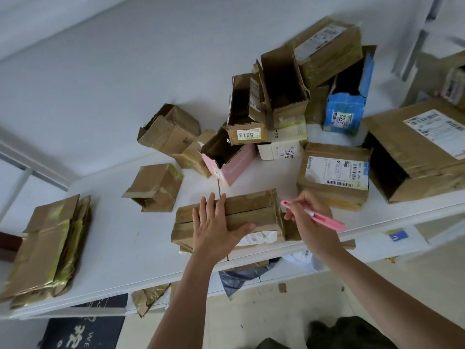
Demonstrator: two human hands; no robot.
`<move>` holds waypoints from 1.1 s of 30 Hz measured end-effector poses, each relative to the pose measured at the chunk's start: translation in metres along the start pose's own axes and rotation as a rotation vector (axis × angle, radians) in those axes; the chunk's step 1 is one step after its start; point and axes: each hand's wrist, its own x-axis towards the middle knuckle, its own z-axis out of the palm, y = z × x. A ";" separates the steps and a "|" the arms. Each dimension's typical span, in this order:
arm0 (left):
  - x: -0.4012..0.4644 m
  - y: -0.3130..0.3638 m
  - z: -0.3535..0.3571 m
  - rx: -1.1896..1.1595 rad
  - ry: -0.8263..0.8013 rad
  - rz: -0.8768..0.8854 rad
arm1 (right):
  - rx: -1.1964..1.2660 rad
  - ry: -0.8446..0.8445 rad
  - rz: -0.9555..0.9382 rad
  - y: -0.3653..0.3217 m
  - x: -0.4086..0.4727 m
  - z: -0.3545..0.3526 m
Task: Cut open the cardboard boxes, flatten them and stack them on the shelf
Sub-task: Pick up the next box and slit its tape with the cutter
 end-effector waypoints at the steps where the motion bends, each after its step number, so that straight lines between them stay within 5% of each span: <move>1: 0.000 0.000 0.000 0.003 0.003 0.000 | -0.004 -0.007 -0.006 0.001 -0.004 0.000; 12: 0.000 0.000 0.001 -0.021 0.020 0.013 | -0.077 -0.180 0.003 0.002 -0.035 -0.009; 17: 0.002 -0.002 0.002 -0.028 0.037 0.015 | 0.035 -0.032 -0.011 -0.010 -0.007 -0.015; 27: 0.002 -0.002 0.002 -0.041 0.023 0.015 | -0.057 -0.178 -0.032 -0.005 -0.021 -0.008; 33: -0.001 0.003 -0.008 -0.068 0.090 0.010 | 0.069 -0.037 0.066 -0.017 -0.017 -0.021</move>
